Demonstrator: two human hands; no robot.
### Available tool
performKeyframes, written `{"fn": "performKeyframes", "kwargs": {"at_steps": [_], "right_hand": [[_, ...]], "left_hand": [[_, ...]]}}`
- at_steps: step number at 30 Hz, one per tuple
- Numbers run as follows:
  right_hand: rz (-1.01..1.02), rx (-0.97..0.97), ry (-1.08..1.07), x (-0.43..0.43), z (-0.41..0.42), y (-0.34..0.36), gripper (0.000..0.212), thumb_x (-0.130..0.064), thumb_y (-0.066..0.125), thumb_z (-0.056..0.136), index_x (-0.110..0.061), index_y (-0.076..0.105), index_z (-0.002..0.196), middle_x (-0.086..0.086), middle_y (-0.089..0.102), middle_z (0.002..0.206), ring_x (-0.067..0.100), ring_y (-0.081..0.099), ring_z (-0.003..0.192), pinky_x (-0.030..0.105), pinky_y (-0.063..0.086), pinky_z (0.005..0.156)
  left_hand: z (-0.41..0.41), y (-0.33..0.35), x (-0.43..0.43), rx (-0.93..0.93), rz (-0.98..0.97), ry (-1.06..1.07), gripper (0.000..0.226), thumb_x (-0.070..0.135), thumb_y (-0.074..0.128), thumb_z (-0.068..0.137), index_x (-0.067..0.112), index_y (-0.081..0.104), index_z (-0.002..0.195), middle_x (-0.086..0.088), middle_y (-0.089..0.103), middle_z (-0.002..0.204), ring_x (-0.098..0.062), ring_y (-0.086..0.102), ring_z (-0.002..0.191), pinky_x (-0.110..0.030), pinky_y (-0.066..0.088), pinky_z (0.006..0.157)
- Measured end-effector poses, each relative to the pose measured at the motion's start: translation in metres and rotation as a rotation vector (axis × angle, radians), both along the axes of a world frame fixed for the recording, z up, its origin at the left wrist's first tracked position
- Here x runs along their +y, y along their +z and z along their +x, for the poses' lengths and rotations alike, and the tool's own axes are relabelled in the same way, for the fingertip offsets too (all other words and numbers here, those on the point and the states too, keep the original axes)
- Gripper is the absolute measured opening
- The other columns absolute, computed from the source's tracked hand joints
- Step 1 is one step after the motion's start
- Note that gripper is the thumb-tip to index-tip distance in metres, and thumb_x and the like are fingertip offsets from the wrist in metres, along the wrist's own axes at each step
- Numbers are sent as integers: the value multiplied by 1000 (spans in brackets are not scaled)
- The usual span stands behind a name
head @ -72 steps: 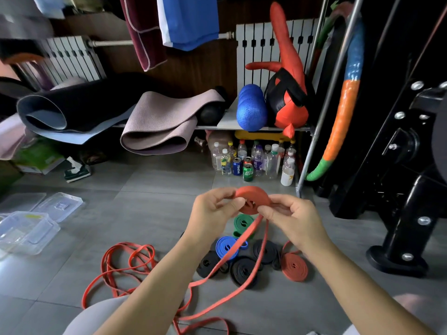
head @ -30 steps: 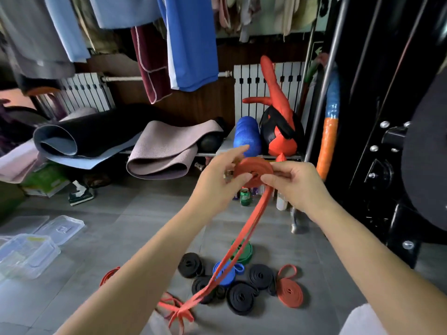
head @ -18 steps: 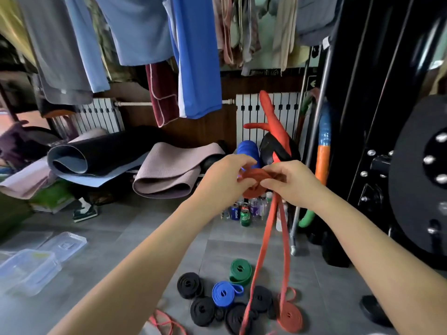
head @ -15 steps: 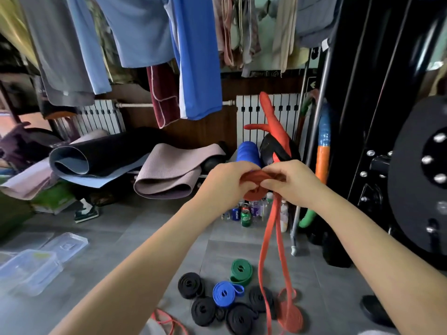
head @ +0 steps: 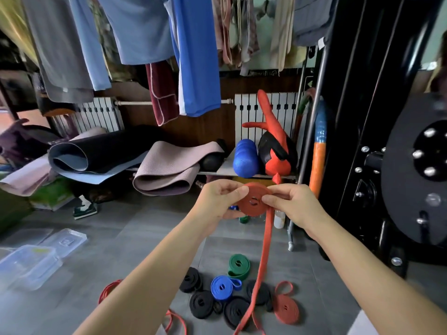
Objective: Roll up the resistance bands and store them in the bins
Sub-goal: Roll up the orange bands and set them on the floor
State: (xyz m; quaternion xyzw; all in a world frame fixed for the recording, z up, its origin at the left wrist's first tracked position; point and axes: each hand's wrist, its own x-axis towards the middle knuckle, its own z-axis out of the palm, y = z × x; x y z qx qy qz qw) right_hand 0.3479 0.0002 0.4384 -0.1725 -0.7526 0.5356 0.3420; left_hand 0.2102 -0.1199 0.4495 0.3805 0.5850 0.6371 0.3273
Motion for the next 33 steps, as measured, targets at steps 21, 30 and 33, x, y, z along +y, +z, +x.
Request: {"fn": "performKeyframes", "kwargs": {"at_steps": [21, 30, 33], "right_hand": [[-118, 50, -72, 2, 9, -46, 20, -2, 73, 75, -18, 70, 86, -10, 72, 70, 2, 68, 68, 10, 50, 65], [-49, -141, -33, 9, 6, -95, 19, -5, 70, 80, -21, 72, 88, -10, 74, 77, 4, 69, 75, 18, 52, 69], [121, -288, -11, 13, 1, -105, 17, -13, 72, 80, -27, 73, 90, -19, 70, 71, -2, 66, 70, 17, 50, 67]], "left_hand": [[8, -43, 12, 65, 134, 173, 34, -4, 66, 81, 27, 69, 95, -5, 71, 96, -11, 69, 80, -26, 56, 61], [1, -97, 16, 574, -127, 142, 36, 12, 67, 84, 36, 57, 108, 12, 60, 114, -6, 59, 105, -26, 54, 82], [-6, -109, 18, 971, -174, 30, 39, 28, 63, 86, 37, 56, 123, 23, 60, 112, 3, 53, 101, -16, 45, 84]]}}
